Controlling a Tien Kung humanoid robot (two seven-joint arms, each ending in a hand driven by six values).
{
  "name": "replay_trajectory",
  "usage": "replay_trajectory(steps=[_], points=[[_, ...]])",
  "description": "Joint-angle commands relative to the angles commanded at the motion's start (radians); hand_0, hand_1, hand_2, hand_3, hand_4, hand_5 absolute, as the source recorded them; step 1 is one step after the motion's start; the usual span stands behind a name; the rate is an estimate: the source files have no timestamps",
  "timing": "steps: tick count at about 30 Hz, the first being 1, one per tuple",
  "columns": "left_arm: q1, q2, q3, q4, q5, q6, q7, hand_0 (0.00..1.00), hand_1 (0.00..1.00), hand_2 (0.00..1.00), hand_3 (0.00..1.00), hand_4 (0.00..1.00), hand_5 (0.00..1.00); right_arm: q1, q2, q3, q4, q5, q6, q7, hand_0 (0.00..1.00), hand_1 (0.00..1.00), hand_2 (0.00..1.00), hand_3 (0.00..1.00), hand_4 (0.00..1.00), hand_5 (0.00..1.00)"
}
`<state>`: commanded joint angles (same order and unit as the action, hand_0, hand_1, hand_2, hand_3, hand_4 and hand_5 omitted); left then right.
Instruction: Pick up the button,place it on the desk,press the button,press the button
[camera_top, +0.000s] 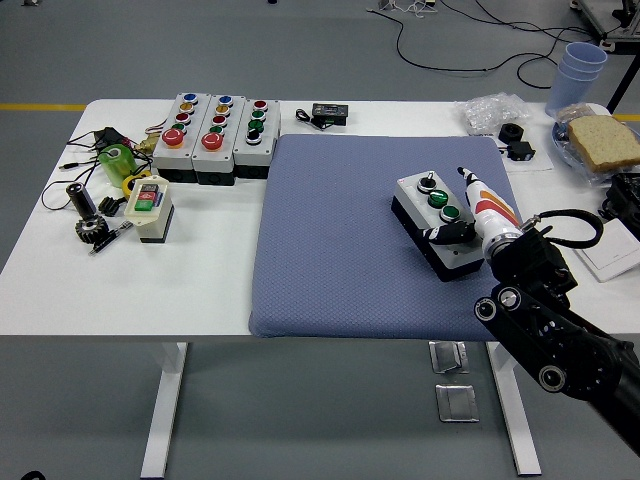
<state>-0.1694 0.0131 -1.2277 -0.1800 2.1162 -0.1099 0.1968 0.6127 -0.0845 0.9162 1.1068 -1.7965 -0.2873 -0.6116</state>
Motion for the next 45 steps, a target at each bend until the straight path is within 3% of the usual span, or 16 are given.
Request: replay_trajectory(steps=[4, 5, 10, 11, 16, 17, 22, 23, 27, 28, 29, 34, 35, 40, 41, 45], points=[[0.004, -0.001, -0.001, 0.0, 0.002, 0.0, 0.0, 0.651, 0.635, 0.633, 0.552, 0.324, 0.855, 0.012, -0.005, -0.014, 0.001, -0.012, 0.069, -0.034, 0.965, 0.917, 0.998, 0.998, 0.998, 0.123], [0.005, -0.001, 0.0, 0.0, 0.002, -0.001, 0.0, 0.651, 0.635, 0.633, 0.552, 0.324, 0.856, 0.015, -0.007, -0.021, 0.001, -0.014, 0.079, -0.034, 0.908, 0.814, 0.947, 0.941, 0.998, 0.128], [0.008, -0.001, 0.0, 0.0, 0.005, -0.001, 0.0, 0.651, 0.635, 0.633, 0.552, 0.324, 0.856, 0.037, -0.016, -0.042, -0.006, -0.027, 0.115, -0.034, 0.908, 0.814, 0.947, 0.941, 0.998, 0.128], [0.008, -0.001, 0.0, 0.0, 0.006, -0.001, 0.0, 0.652, 0.635, 0.633, 0.552, 0.325, 0.854, 0.043, -0.017, -0.044, -0.01, -0.032, 0.123, -0.034, 0.837, 0.651, 0.82, 0.888, 0.994, 0.135], [0.01, -0.001, 0.0, 0.0, 0.008, -0.002, 0.0, 0.652, 0.635, 0.633, 0.552, 0.325, 0.854, 0.058, -0.018, -0.048, -0.028, -0.055, 0.139, -0.034, 0.837, 0.651, 0.82, 0.888, 0.994, 0.135], [0.01, -0.001, 0.001, 0.0, 0.008, -0.002, 0.0, 0.652, 0.635, 0.634, 0.551, 0.325, 0.857, 0.059, -0.018, -0.047, -0.031, -0.057, 0.14, -0.034, 0.746, 0.558, 0.747, 0.869, 0.991, 0.14], [0.01, -0.001, 0.002, 0.0, 0.006, -0.001, 0.001, 0.652, 0.635, 0.634, 0.551, 0.325, 0.857, 0.063, -0.016, -0.044, -0.047, -0.063, 0.159, -0.034, 0.746, 0.558, 0.747, 0.869, 0.991, 0.14], [0.01, -0.001, 0.002, 0.0, 0.005, -0.001, 0.001, 0.652, 0.635, 0.634, 0.553, 0.325, 0.857, 0.064, -0.015, -0.042, -0.051, -0.062, 0.169, -0.034, 0.599, 0.509, 0.725, 0.854, 0.979, 0.141], [0.009, -0.001, 0.003, 0.0, 0.004, 0.001, 0.0, 0.652, 0.635, 0.634, 0.553, 0.325, 0.857, 0.068, -0.014, -0.04, -0.061, -0.058, 0.209, -0.034, 0.599, 0.509, 0.725, 0.854, 0.979, 0.141], [0.008, -0.001, 0.003, 0.0, 0.004, 0.001, 0.0, 0.652, 0.635, 0.634, 0.553, 0.325, 0.857, 0.068, -0.014, -0.04, -0.062, -0.057, 0.211, -0.034, 0.599, 0.509, 0.725, 0.854, 0.979, 0.141], [0.008, -0.001, 0.004, 0.0, 0.002, 0.001, -0.001, 0.652, 0.635, 0.633, 0.551, 0.325, 0.858, 0.068, -0.014, -0.04, -0.063, -0.056, 0.208, -0.034, 0.499, 0.475, 0.721, 0.85, 0.974, 0.15], [0.005, 0.0, 0.005, 0.0, -0.002, 0.002, 0.0, 0.652, 0.635, 0.633, 0.551, 0.325, 0.858, 0.064, -0.015, -0.032, -0.066, -0.064, 0.2, -0.034, 0.499, 0.475, 0.721, 0.85, 0.974, 0.15], [0.004, 0.0, 0.004, 0.0, -0.003, 0.002, 0.0, 0.651, 0.635, 0.634, 0.551, 0.326, 0.859, 0.064, -0.015, -0.031, -0.066, -0.066, 0.201, -0.034, 0.397, 0.432, 0.706, 0.854, 0.967, 0.163], [0.001, 0.0, 0.003, 0.0, -0.002, 0.002, -0.001, 0.651, 0.635, 0.634, 0.551, 0.326, 0.859, 0.071, -0.019, -0.03, -0.068, -0.083, 0.215, -0.034, 0.397, 0.432, 0.706, 0.854, 0.967, 0.163], [0.001, 0.0, 0.002, 0.0, -0.001, 0.002, -0.001, 0.652, 0.635, 0.634, 0.552, 0.326, 0.86, 0.072, -0.02, -0.031, -0.067, -0.087, 0.216, -0.034, 0.2, 0.299, 0.601, 0.751, 0.95, 0.158], [0.001, 0.0, 0.001, 0.0, -0.001, 0.002, -0.001, 0.652, 0.635, 0.634, 0.552, 0.326, 0.86, 0.074, -0.024, -0.033, -0.065, -0.081, 0.196, -0.034, 0.2, 0.299, 0.601, 0.751, 0.95, 0.158]])
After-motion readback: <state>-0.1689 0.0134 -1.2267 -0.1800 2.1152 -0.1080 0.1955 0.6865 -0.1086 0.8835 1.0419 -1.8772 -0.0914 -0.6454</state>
